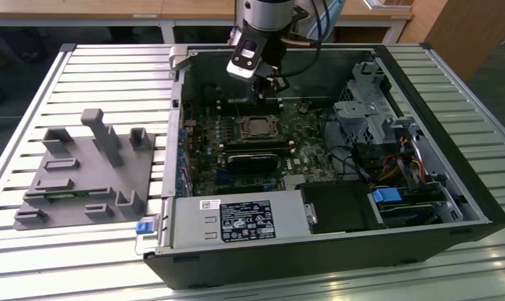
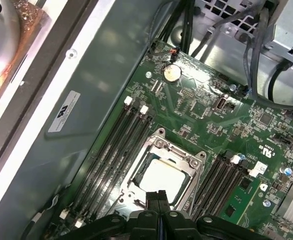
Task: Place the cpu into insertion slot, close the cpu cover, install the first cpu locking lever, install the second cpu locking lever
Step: 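Install the first cpu locking lever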
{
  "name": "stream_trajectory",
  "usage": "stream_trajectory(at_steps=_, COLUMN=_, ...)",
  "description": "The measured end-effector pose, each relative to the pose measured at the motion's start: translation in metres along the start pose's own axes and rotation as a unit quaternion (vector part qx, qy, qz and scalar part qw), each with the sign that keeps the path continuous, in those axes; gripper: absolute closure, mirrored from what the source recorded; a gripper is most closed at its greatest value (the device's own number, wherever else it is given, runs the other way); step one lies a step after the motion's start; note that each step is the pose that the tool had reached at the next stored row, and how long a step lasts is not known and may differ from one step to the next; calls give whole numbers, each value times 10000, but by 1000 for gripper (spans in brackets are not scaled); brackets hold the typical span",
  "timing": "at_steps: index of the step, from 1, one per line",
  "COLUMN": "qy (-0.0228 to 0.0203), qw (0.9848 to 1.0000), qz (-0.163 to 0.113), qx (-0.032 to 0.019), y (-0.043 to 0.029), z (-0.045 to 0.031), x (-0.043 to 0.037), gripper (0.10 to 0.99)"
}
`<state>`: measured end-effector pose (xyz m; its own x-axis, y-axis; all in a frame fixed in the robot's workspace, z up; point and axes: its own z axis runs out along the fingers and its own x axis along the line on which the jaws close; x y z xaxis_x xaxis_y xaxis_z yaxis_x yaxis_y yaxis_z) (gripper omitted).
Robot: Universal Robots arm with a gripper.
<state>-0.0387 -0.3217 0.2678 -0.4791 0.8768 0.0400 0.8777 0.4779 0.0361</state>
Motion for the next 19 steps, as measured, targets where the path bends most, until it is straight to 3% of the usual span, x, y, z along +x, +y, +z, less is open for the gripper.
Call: stream_trajectory(at_steps=19, qy=15, qw=9992, qz=-399, qx=16, y=0, z=0, x=0, gripper=980)
